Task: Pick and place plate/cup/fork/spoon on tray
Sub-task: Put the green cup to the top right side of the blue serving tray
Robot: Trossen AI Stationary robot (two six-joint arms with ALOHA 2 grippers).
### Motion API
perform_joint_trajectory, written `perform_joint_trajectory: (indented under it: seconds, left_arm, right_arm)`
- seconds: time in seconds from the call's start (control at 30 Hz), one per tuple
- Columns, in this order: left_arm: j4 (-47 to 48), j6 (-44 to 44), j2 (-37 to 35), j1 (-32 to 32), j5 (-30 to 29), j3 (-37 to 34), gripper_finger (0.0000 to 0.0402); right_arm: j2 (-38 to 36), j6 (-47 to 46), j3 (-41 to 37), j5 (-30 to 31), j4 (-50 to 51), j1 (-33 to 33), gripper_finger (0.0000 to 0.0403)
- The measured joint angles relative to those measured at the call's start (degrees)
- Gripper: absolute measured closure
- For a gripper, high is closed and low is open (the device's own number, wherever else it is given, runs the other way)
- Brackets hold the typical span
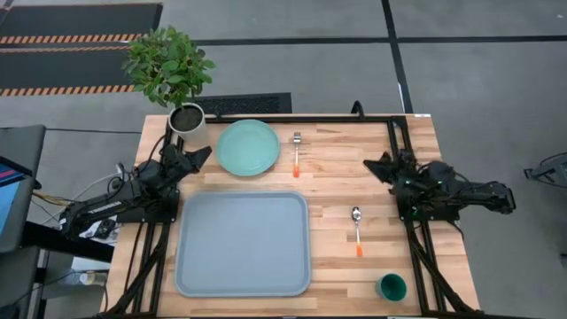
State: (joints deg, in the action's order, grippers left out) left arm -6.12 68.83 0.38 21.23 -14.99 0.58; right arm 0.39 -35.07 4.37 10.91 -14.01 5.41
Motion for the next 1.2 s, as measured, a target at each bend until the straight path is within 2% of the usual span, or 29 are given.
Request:
perform_joint_trajectory:
  seconds: [0.17,0.27,0.33,0.47,0.63,0.8,0.9,1.0,1.2]
  left_arm:
    - [-2.2,2.1,0.0,0.0,1.7,1.1,0.0205]
    - [-4.1,0.3,0.0,0.0,1.5,2.8,0.0205]
    - [-4.1,-0.7,0.0,0.0,0.8,3.5,0.0205]
    - [-4.0,-1.7,0.0,0.0,-0.3,4.5,0.0205]
    - [-3.7,-1.6,0.0,0.0,-0.3,4.5,0.0205]
    - [-3.6,-0.7,0.0,0.0,0.2,4.5,0.0205]
    - [-2.6,-0.9,0.0,0.0,0.8,4.6,0.0205]
    - [0.6,-1.7,0.0,0.0,0.8,4.6,0.0205]
    - [10.4,-1.2,0.0,0.0,4.0,4.6,0.0205]
  right_arm:
    - [3.2,7.1,7.2,2.7,0.1,0.0,0.0346]
    - [7.9,11.8,12.8,2.8,0.8,0.0,0.0346]
    - [12.2,13.0,17.7,2.9,4.9,0.0,0.0346]
    - [23.3,12.7,30.3,2.8,24.0,0.0,0.0346]
    - [38.7,5.9,47.4,2.1,51.7,0.0,0.0346]
    - [50.7,2.4,60.9,-7.0,73.5,0.0,0.0346]
    - [56.0,-1.4,64.7,-12.8,81.5,-0.6,0.0346]
    - [58.7,-5.4,65.7,-16.4,85.4,-3.0,0.0346]
    - [61.2,-17.4,65.6,-19.4,94.2,-14.1,0.0346]
